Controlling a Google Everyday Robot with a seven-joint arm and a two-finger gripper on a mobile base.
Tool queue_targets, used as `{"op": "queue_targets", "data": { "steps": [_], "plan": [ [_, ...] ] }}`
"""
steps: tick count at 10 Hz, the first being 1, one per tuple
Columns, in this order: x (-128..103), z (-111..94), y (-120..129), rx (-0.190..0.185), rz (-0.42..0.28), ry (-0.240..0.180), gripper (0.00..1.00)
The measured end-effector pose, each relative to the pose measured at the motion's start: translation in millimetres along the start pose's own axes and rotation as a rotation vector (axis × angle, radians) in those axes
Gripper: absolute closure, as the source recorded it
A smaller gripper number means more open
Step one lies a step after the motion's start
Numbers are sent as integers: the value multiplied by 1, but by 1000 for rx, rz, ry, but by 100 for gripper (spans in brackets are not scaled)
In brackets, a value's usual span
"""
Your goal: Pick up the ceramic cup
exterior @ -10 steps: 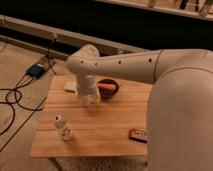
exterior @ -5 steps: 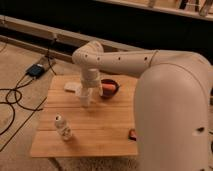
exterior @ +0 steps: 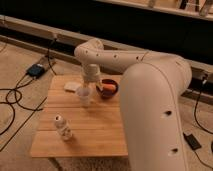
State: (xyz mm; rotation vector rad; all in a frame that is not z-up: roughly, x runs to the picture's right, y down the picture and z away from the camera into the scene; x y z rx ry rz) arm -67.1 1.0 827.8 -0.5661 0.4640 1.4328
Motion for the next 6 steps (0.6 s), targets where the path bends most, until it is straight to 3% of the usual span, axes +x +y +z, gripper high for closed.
{"op": "queue_targets", "data": {
  "steps": [6],
  "plan": [
    [-11, 39, -4, -25, -1, 44, 35]
  ]
}}
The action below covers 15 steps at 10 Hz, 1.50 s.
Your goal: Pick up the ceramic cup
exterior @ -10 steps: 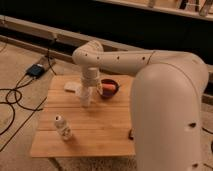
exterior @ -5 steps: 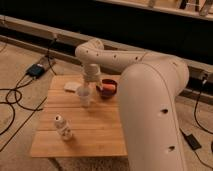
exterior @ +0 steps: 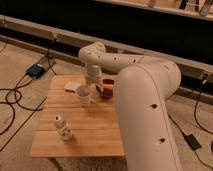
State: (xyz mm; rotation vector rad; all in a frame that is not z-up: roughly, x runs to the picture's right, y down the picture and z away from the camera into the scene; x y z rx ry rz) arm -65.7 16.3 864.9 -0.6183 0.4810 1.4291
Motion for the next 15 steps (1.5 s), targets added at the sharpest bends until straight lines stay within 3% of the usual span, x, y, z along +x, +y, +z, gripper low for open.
{"op": "queue_targets", "data": {
  "steps": [2, 6, 8, 11, 15],
  "plan": [
    [1, 10, 1, -1, -10, 17, 39],
    [0, 24, 4, -15, -10, 31, 80],
    [-2, 21, 10, -56, 3, 26, 98],
    [1, 2, 20, -126, 16, 30, 100],
    [12, -20, 18, -149, 34, 58, 100]
  ]
}}
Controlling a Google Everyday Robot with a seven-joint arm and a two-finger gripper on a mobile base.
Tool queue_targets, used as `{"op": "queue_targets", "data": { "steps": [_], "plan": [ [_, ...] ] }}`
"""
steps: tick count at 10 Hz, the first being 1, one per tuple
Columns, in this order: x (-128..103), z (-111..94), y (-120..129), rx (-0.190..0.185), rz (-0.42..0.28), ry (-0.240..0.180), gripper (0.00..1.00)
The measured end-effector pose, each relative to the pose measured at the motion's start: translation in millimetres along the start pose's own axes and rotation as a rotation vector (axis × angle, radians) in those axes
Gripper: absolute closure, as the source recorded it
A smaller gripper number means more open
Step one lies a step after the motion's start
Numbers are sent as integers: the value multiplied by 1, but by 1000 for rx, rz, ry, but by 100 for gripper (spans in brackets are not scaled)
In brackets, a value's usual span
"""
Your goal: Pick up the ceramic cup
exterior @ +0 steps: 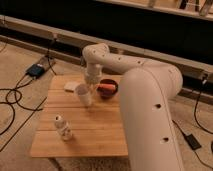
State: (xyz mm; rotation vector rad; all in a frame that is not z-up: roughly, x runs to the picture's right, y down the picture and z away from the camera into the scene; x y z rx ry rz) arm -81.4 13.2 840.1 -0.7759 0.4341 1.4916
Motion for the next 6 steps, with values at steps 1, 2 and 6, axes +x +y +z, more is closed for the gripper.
{"op": "queue_targets", "data": {
  "steps": [1, 2, 6],
  "plan": [
    [2, -6, 1, -2, -1, -1, 100],
    [5, -15, 2, -3, -5, -6, 100],
    [15, -55, 16, -16, -47, -59, 100]
  ]
}}
